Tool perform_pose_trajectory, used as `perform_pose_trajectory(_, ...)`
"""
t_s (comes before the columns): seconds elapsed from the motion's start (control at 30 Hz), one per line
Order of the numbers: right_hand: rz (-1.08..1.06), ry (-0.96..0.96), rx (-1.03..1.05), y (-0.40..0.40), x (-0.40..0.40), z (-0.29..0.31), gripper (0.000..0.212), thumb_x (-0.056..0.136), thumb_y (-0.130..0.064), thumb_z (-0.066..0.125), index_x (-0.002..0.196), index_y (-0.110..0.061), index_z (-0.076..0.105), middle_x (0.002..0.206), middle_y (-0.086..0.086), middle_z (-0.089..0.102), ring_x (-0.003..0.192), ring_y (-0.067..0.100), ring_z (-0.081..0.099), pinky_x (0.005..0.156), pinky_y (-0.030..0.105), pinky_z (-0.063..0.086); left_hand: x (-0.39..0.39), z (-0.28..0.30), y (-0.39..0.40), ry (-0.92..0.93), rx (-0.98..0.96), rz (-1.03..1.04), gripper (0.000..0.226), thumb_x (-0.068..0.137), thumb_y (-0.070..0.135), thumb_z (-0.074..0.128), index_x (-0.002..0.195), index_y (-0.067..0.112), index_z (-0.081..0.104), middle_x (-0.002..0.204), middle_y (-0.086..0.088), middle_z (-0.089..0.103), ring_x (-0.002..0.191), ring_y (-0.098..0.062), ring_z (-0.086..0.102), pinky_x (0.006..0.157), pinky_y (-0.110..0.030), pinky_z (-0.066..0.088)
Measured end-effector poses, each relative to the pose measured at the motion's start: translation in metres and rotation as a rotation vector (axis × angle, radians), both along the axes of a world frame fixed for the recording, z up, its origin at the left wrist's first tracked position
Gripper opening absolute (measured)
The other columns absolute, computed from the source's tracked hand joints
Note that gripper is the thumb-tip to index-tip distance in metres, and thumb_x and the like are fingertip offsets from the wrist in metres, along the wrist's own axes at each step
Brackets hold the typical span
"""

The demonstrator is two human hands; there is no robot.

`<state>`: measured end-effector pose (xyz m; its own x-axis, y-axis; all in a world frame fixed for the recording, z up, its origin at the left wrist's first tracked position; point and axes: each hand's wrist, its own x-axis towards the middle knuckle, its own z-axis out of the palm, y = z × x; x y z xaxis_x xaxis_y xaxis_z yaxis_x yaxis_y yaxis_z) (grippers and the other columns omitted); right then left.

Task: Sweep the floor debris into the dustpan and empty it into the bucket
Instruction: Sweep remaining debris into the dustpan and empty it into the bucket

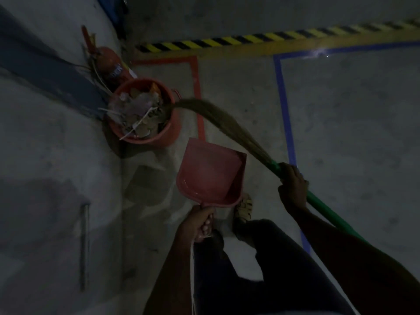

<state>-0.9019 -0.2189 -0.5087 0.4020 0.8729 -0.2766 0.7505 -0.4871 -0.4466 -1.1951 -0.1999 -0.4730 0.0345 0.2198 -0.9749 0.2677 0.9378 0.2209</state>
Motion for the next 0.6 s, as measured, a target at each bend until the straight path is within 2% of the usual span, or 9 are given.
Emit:
perform_pose_trajectory(0.13, -0.037, 0.088, 0.101, -0.002, 0.019, 0.054, 0.073, 0.07, 0.012, 0.062, 0.132, -0.025, 0.05, 0.126, 0.001, 0.051, 0.108, 0.032, 0.057, 0.082, 0.054, 0.047, 0.015, 0.066, -0.006, -0.043, 0.085, 0.11, 0.035, 0.094, 0.016, 0.058, 0.062, 0.014, 0.045, 0.044, 0.0, 0.035, 0.032, -0.011, 0.028, 0.038, -0.013, 0.022)
perform_pose_trajectory(0.2, -0.061, 0.14, 0.154, 0.003, 0.019, 0.079, 0.069, 0.074, 0.013, 0.06, 0.133, -0.02, 0.052, 0.126, 0.005, 0.051, 0.106, 0.031, 0.057, 0.078, 0.045, 0.05, 0.019, 0.091, -0.012, -0.085, 0.139, 0.187, 0.036, 0.094, 0.014, 0.058, 0.061, 0.014, 0.043, 0.043, 0.0, 0.034, 0.032, -0.011, 0.029, 0.038, -0.016, 0.021)
perform_pose_trajectory(0.3, -0.04, 0.148, 0.276, 0.013, 0.015, 0.108, 0.058, 0.08, 0.014, 0.06, 0.133, -0.01, 0.055, 0.124, 0.012, 0.053, 0.105, 0.031, 0.057, 0.074, 0.031, 0.042, 0.027, 0.123, -0.012, -0.11, 0.191, 0.299, 0.037, 0.094, 0.013, 0.057, 0.06, 0.014, 0.043, 0.041, 0.001, 0.033, 0.031, -0.01, 0.028, 0.039, -0.016, 0.02)
perform_pose_trajectory(0.4, 0.041, 0.14, 0.357, 0.024, 0.012, 0.128, 0.05, 0.084, 0.012, 0.06, 0.131, -0.006, 0.056, 0.124, 0.015, 0.054, 0.103, 0.033, 0.058, 0.074, 0.028, 0.04, 0.035, 0.149, -0.009, -0.123, 0.244, 0.337, 0.037, 0.094, 0.016, 0.059, 0.059, 0.016, 0.045, 0.043, 0.002, 0.035, 0.034, -0.01, 0.028, 0.041, -0.017, 0.02)
perform_pose_trajectory(0.53, 0.088, 0.183, 0.378, 0.038, -0.003, 0.149, 0.053, 0.084, 0.012, 0.06, 0.133, -0.008, 0.055, 0.126, 0.013, 0.053, 0.108, 0.029, 0.057, 0.079, 0.032, 0.048, 0.033, 0.167, -0.002, -0.164, 0.263, 0.439, 0.038, 0.092, 0.015, 0.063, 0.058, 0.015, 0.046, 0.043, 0.001, 0.036, 0.033, -0.011, 0.029, 0.038, -0.016, 0.024)
perform_pose_trajectory(0.6, 0.125, 0.204, 0.383, 0.047, -0.015, 0.158, 0.054, 0.084, 0.012, 0.061, 0.135, -0.006, 0.055, 0.127, 0.015, 0.053, 0.111, 0.027, 0.055, 0.083, 0.029, 0.047, 0.029, 0.172, 0.006, -0.192, 0.267, 0.467, 0.038, 0.093, 0.017, 0.063, 0.058, 0.016, 0.047, 0.043, 0.002, 0.036, 0.033, -0.01, 0.029, 0.037, -0.016, 0.024)
